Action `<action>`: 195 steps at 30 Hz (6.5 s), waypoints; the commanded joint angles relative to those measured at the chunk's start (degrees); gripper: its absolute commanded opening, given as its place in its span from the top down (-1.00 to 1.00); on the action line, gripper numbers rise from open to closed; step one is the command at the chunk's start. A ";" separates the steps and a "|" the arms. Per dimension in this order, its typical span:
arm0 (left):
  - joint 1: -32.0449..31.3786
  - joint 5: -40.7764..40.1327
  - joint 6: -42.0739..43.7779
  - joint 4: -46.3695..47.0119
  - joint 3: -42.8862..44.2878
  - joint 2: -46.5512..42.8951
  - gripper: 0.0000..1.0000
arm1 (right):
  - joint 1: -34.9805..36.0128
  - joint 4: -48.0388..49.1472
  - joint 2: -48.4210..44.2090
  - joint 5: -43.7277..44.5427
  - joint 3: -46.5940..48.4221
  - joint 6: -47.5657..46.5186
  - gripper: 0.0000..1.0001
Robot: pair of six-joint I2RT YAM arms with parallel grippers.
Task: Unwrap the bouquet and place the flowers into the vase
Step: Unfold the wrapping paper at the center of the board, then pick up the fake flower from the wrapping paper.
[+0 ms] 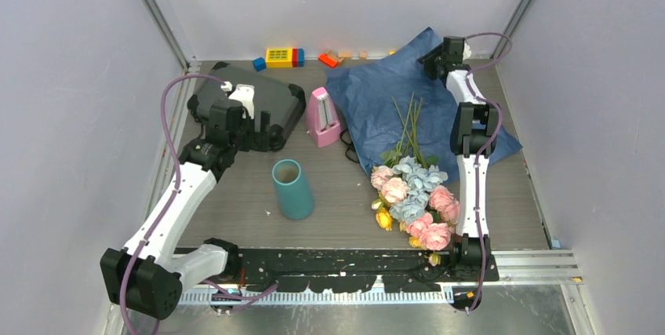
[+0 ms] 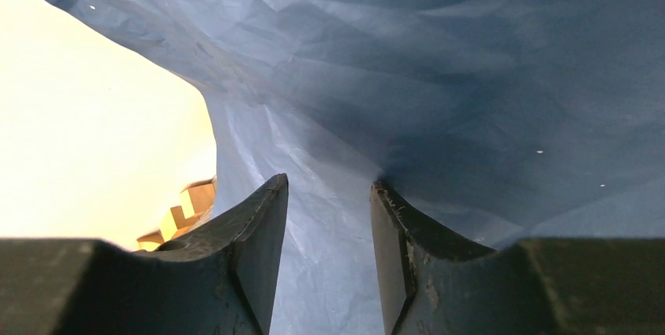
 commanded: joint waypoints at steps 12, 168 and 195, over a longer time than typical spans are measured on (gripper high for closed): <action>-0.08 0.44 -0.87 3.00 -0.50 -4.14 -0.85 | 0.24 -3.25 -11.76 -3.30 1.01 -11.27 -0.29; -52.11 14.18 53.35 32.03 4.33 7.89 -0.85 | 19.59 -37.07 -66.38 -58.36 -55.67 -21.22 0.99; -54.95 12.41 54.12 32.57 9.16 16.81 0.95 | 19.75 -36.37 -67.01 -59.25 -55.74 -19.81 1.00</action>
